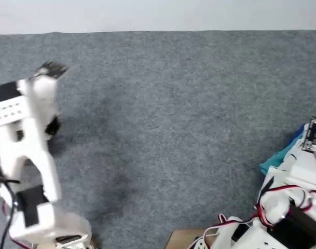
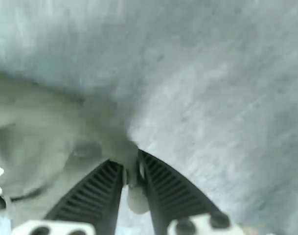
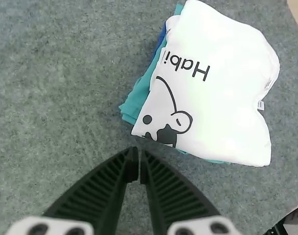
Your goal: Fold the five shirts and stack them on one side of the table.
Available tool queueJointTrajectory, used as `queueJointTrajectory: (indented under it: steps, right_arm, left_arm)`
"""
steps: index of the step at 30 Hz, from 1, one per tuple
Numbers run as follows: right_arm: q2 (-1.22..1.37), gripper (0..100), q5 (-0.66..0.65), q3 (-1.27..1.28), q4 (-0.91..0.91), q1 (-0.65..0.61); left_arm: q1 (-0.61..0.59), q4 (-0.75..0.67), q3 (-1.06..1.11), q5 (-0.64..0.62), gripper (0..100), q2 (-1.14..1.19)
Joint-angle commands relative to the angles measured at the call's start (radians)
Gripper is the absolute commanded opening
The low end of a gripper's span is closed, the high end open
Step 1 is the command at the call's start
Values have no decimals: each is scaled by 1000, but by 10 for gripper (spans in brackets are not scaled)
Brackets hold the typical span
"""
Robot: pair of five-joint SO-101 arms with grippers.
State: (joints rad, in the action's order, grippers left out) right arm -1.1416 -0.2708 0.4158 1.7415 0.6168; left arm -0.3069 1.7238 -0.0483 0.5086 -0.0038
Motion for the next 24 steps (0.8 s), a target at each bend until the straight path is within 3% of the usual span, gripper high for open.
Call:
queueJointTrajectory:
  steps: [1, 7, 12, 16, 24]
  right_arm:
    - [-7, 11, 11, -5, 13, -12]
    - [-8, 11, 11, -5, 13, -10]
    - [-8, 11, 9, -5, 13, -8]
    - [-2, 11, 9, 3, 13, -8]
    - [-8, 11, 9, 109, 1, -12]
  left_arm:
    - [215, 26, -4, -121, 2, -114]
    - [523, -31, -19, -272, 2, -120]
    - [700, -141, -21, -344, 2, -106]
    - [760, -183, -36, -377, 2, -51]
    - [760, -170, -186, -400, 38, 40]
